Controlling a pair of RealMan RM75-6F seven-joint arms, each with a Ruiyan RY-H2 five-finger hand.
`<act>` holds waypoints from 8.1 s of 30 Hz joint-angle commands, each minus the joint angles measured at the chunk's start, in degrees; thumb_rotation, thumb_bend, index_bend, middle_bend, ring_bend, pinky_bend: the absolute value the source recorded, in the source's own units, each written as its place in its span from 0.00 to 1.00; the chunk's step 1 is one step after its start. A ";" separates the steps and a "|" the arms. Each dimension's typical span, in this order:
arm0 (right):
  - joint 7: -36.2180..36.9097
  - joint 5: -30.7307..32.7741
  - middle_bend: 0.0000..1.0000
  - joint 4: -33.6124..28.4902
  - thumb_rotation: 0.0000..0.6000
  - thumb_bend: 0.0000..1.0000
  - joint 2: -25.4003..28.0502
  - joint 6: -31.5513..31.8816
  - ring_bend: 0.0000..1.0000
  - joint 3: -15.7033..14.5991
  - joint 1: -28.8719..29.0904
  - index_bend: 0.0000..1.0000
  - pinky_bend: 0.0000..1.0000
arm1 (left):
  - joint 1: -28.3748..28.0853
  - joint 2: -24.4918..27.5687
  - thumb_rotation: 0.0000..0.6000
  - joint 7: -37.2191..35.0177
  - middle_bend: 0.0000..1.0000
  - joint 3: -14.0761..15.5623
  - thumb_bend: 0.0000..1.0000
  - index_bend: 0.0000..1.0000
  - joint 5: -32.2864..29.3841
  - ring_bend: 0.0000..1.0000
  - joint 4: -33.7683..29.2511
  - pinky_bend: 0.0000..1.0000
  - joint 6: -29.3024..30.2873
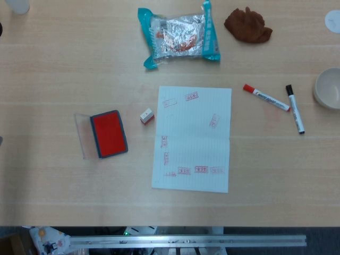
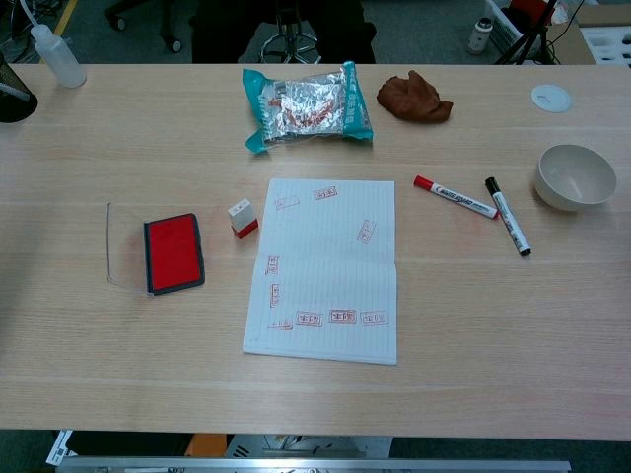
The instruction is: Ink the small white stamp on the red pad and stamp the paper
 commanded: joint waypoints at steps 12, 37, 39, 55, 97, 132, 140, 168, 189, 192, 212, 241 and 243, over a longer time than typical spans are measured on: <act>0.77 -0.16 0.32 0.29 1.00 0.12 0.44 0.77 0.22 0.30 -0.21 0.21 0.27 | -1.19 0.99 1.00 0.09 0.20 -0.35 0.10 0.14 1.13 0.22 -0.69 0.33 -0.71; 0.42 1.31 0.32 1.39 1.00 0.12 0.08 -2.44 0.22 1.10 1.89 0.21 0.27 | -13.21 2.84 1.00 -1.49 0.64 -2.92 0.10 0.23 4.47 0.71 -7.83 0.95 -13.17; 0.34 1.43 0.32 1.41 1.00 0.12 0.06 -2.64 0.22 1.15 2.03 0.21 0.27 | -14.23 2.45 1.00 -0.21 0.74 -3.24 0.10 0.26 4.05 0.81 -8.40 1.00 -14.21; 0.03 1.77 0.32 1.59 1.00 0.12 -0.02 -3.59 0.22 1.05 2.72 0.21 0.27 | -21.52 -2.15 1.00 15.20 1.00 -4.90 0.10 0.37 -11.06 1.00 -13.82 1.00 -24.23; -0.82 3.36 0.32 1.07 1.00 0.12 0.48 -4.95 0.22 0.53 3.02 0.21 0.27 | -35.95 -26.45 0.95 30.85 1.00 -4.99 0.10 0.34 -30.61 1.00 -1.07 1.00 -26.12; 0.67 3.50 0.32 1.47 1.00 0.12 1.28 -3.73 0.22 0.18 1.76 0.21 0.27 | -40.19 -38.51 0.95 35.23 1.00 -5.62 0.10 0.25 -41.05 1.00 11.81 1.00 -24.12; 0.79 3.51 0.32 1.39 1.00 0.12 1.32 -3.47 0.22 0.13 1.47 0.21 0.27 | -40.34 -39.41 0.95 34.74 1.00 -6.42 0.10 0.26 -42.35 1.00 13.33 1.00 -24.26; 0.76 3.55 0.32 0.99 1.00 0.12 1.68 -2.58 0.22 0.32 0.77 0.21 0.27 | -42.27 -40.88 1.00 32.21 1.00 -9.10 0.10 0.28 -43.72 1.00 20.18 1.00 -27.37; 1.84 2.43 0.32 1.34 1.00 0.12 1.70 -2.03 0.22 -0.04 0.37 0.21 0.27 | -41.84 -38.97 1.00 36.65 1.00 -7.61 0.12 0.47 -43.15 1.00 12.15 1.00 -21.73; 2.06 2.57 0.32 1.40 1.00 0.12 1.84 -1.80 0.22 -0.07 0.09 0.21 0.27 | -42.20 -40.05 1.00 37.50 1.00 -7.43 0.13 0.51 -43.19 1.00 13.37 1.00 -21.38; 2.77 2.91 0.32 2.05 1.00 0.12 1.76 -2.76 0.22 -0.05 0.24 0.21 0.27 | -42.17 -43.58 1.00 39.90 1.00 -6.27 0.18 0.53 -42.51 1.00 18.60 1.00 -21.39; 3.47 3.00 0.32 2.63 1.00 0.12 1.84 -2.61 0.22 -0.05 -0.12 0.21 0.27 | -41.39 -45.16 1.00 40.74 1.00 -6.43 0.26 0.57 -40.71 1.00 20.73 1.00 -22.10; 3.54 2.99 0.32 2.66 1.00 0.12 1.83 -2.64 0.22 -0.08 -0.15 0.21 0.27 | -41.32 -45.22 1.00 40.70 1.00 -6.44 0.26 0.57 -40.55 1.00 20.78 1.00 -22.12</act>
